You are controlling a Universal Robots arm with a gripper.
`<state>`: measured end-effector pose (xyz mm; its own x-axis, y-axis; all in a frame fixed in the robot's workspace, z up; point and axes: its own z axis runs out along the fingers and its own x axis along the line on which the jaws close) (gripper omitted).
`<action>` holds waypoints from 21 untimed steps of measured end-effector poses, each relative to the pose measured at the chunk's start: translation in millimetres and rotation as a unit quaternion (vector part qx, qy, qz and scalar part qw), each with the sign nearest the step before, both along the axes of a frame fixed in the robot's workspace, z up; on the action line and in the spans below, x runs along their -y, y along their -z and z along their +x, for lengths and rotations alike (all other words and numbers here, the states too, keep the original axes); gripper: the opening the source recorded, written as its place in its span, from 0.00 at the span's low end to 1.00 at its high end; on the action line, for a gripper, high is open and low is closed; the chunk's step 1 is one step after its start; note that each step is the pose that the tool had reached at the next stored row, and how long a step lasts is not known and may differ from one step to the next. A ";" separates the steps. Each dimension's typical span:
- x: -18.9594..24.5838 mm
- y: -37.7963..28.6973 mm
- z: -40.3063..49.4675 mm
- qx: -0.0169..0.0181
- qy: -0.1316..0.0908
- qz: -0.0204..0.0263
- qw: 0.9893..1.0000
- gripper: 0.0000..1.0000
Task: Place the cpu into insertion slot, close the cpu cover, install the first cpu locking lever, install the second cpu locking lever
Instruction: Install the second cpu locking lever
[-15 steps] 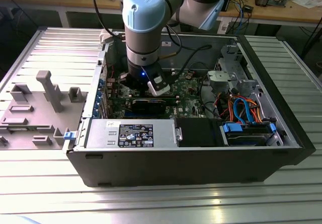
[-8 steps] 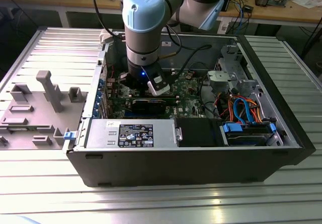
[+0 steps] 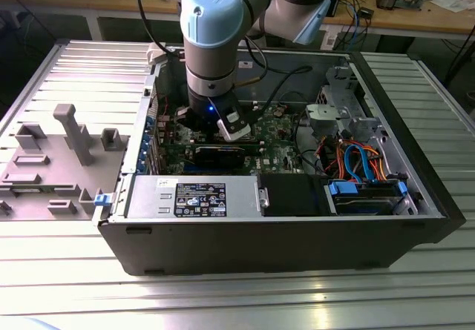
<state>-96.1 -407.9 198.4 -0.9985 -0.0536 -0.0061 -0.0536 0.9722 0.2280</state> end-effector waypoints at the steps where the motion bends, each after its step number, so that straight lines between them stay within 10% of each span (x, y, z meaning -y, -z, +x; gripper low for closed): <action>1: 0.0 0.0 0.0 0.000 0.000 0.000 1.000 0.11; 21: 0.0 -14.4 -1.3 0.000 0.000 0.000 1.000 0.11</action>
